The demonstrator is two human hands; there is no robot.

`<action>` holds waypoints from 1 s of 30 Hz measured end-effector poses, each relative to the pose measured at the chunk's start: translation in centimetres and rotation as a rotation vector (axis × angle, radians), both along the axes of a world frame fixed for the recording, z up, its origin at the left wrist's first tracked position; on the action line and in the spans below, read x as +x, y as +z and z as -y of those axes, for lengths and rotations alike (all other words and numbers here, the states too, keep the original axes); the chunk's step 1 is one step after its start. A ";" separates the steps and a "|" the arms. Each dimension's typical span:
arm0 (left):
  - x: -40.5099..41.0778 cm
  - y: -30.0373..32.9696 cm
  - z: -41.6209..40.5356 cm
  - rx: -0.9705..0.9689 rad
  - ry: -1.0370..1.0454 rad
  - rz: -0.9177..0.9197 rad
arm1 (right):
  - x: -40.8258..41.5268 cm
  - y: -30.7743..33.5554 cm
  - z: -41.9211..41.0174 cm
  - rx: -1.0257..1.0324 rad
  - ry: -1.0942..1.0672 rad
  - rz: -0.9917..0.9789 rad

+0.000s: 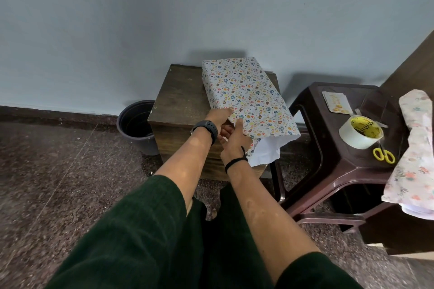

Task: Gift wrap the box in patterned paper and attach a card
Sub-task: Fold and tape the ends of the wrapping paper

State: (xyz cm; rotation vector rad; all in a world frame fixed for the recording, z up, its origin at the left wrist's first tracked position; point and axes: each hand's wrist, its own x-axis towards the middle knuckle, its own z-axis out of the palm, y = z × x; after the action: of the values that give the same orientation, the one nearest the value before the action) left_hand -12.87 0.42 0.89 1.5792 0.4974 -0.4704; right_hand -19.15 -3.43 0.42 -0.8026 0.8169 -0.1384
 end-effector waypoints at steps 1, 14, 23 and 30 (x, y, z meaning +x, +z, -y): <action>-0.1 0.1 0.1 0.016 -0.016 -0.011 | -0.1 0.0 -0.1 -0.039 0.009 -0.002; -0.7 0.4 0.9 -0.060 0.085 0.046 | -1.0 0.2 2.4 0.053 0.199 0.065; 0.2 -1.1 1.6 -0.125 0.201 0.065 | -3.9 -1.8 5.9 -0.279 0.339 0.122; -3.0 -1.2 3.1 -0.184 0.110 0.011 | -3.9 -0.4 5.0 -0.327 0.378 0.089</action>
State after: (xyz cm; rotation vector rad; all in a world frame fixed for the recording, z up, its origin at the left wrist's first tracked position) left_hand -15.85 -2.68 -0.33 1.3702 0.5155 -0.4112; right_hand -23.03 -8.42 0.02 -1.2371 0.5522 0.0309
